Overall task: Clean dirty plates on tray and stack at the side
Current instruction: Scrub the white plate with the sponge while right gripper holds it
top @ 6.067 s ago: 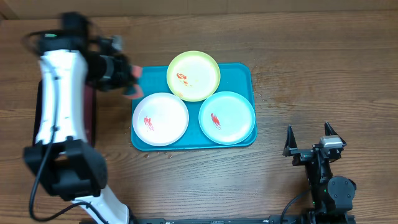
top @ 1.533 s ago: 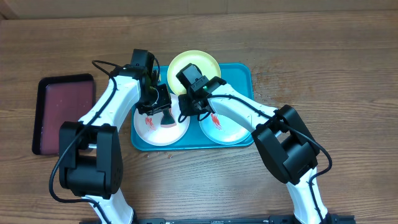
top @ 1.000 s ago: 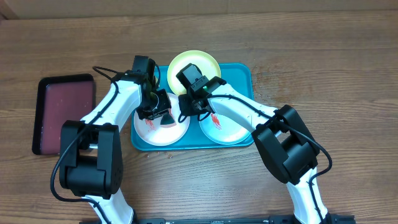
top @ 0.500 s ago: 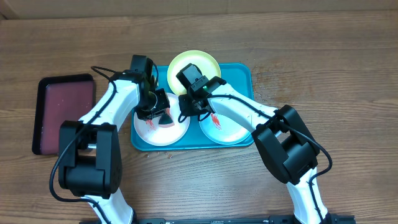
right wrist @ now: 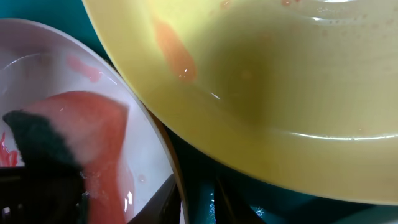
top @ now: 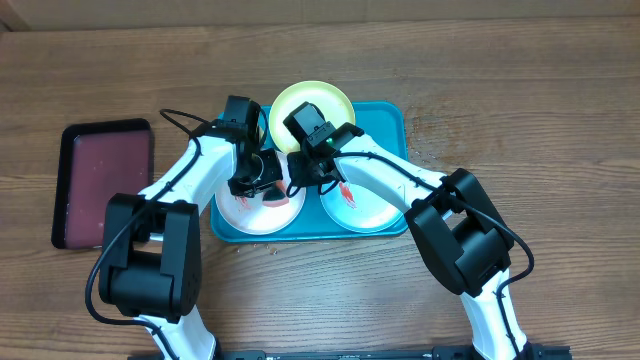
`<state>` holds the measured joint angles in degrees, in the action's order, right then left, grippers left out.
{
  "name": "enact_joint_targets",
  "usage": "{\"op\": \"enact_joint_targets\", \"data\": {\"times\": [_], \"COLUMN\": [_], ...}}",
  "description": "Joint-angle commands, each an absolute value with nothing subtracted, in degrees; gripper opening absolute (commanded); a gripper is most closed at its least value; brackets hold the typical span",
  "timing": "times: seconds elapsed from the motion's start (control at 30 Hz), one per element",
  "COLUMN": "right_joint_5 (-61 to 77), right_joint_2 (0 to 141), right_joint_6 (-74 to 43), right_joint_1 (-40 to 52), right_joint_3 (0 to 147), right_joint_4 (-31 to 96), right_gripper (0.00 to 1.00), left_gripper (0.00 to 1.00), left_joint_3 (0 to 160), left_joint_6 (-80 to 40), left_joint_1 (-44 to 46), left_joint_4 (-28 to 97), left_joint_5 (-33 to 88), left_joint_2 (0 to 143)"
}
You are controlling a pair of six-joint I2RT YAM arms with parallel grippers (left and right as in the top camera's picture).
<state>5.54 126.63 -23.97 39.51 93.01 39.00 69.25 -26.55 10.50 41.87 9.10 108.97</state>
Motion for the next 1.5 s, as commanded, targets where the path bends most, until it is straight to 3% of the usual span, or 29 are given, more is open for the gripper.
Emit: {"op": "enact_joint_targets", "data": {"times": [0.0, 0.13, 0.3, 0.4, 0.6, 0.67, 0.97, 1.07, 1.3, 1.47], "right_joint_5": [4.5, 4.5, 4.5, 4.5, 4.5, 4.5, 4.6, 4.6, 4.5, 4.5], "right_joint_2": [127.7, 127.7, 127.7, 127.7, 127.7, 127.7, 127.7, 127.7, 127.7, 127.7], "right_joint_6": [-24.0, -24.0, -24.0, -24.0, -24.0, -24.0, -24.1, -24.1, -24.0, -24.0], "right_joint_1": [39.5, 39.5, 39.5, 39.5, 39.5, 39.5, 39.5, 39.5, 39.5, 39.5], "right_joint_3": [94.0, 94.0, 94.0, 94.0, 94.0, 94.0, 94.0, 94.0, 94.0, 94.0], "right_joint_4": [39.3, 39.5, 39.3, 39.2, 39.2, 39.1, 38.8, 38.9, 39.4, 39.4], "right_gripper": [0.2, 0.2, 0.2, 0.2, 0.2, 0.2, 0.2, 0.2, 0.2, 0.2], "left_gripper": [0.04, 0.04, 0.04, 0.04, 0.04, 0.04, 0.04, 0.04, 0.04, 0.04], "left_joint_3": [67.2, 68.5, 73.6, 76.8, 76.5, 75.4, 68.6, 66.7, 65.5, 67.9], "left_joint_6": [-27.1, -27.1, -27.1, -26.8, -18.9, -18.7, -18.9, -18.9, -21.9, -21.9], "left_joint_1": [9.0, 7.0, 6.3, 6.4, 6.5, 7.0, 9.6, 9.6, 9.3, 9.3], "left_joint_4": [45.2, 50.3, 55.3, 55.5, 47.5, 45.0, 36.0, 34.0, 37.2, 42.3], "left_joint_5": [-6.3, -18.3, -24.2, -18.3, 12.5, 17.9, 20.3, 16.5, -13.2, -20.4], "left_joint_2": [109.4, 109.4, 109.4, 109.4, 109.4, 109.4, 109.4, 109.4, 109.4, 109.4]}}
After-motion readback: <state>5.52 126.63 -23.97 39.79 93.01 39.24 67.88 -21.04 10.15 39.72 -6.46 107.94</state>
